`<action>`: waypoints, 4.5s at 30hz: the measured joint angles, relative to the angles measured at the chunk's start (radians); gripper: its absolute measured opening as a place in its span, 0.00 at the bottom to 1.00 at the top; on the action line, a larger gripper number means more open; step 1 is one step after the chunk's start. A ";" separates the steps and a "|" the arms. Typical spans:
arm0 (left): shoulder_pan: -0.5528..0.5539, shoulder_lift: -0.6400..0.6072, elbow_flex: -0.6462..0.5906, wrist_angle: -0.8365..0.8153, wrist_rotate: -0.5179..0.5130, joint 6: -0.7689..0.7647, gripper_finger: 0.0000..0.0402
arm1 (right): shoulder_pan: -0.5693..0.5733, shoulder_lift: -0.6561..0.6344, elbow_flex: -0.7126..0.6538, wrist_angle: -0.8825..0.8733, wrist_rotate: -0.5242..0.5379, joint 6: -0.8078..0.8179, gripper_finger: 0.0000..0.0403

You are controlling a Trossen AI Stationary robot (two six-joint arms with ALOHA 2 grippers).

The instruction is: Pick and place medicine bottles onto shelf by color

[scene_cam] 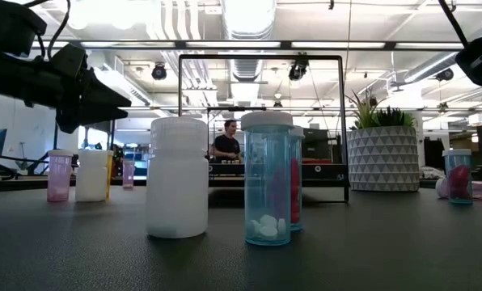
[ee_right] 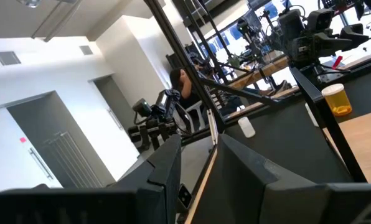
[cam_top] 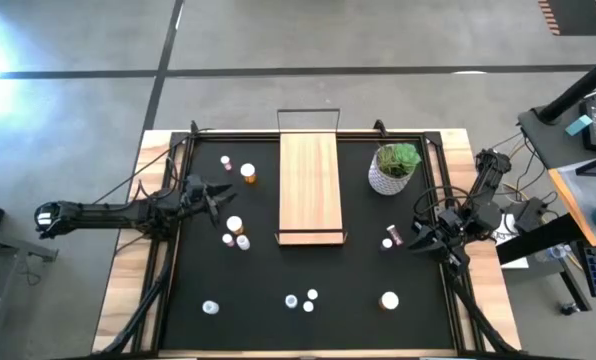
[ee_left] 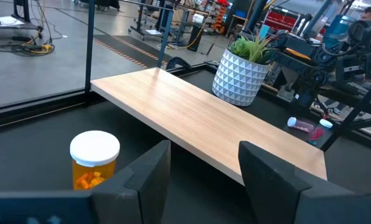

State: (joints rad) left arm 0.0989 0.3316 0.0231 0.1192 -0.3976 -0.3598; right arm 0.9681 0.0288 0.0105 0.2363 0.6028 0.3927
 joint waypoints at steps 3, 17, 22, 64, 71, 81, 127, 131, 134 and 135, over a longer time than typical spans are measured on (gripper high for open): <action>0.000 0.000 0.000 0.000 0.000 0.000 0.43 | 0.000 0.000 0.000 0.000 0.000 0.000 0.24; 0.000 0.000 0.000 0.000 0.000 0.000 0.43 | 0.000 0.000 0.000 0.000 0.000 0.000 0.24; 0.000 0.000 0.000 0.000 0.000 0.000 0.43 | 0.000 0.000 0.000 0.000 0.000 0.000 0.24; 0.000 0.000 0.000 0.000 0.000 0.000 0.43 | 0.000 0.000 0.000 0.102 0.007 -0.002 0.24; 0.000 0.000 0.000 0.000 0.000 0.000 0.43 | 0.000 0.000 0.000 0.220 0.058 0.002 0.24; 0.000 0.000 0.000 0.000 0.000 0.000 0.43 | 0.000 0.000 0.000 0.424 0.081 -0.013 0.24; 0.000 0.000 0.000 0.000 0.000 0.000 0.43 | -0.290 0.710 0.934 -0.999 0.330 0.653 0.24; 0.000 0.000 0.000 0.000 0.000 0.000 0.43 | -0.443 0.793 0.997 -1.115 0.111 0.741 0.24; 0.000 0.000 0.000 0.000 0.000 0.000 0.43 | -0.555 0.858 1.036 -1.204 -0.063 0.768 0.24; 0.000 0.000 0.000 0.000 0.000 0.000 0.43 | -0.590 0.881 1.047 -1.232 -0.115 0.767 0.24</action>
State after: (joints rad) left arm 0.0989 0.3313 0.0231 0.1195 -0.3974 -0.3599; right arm 0.3777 0.9098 1.0572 -0.9960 0.4876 1.1601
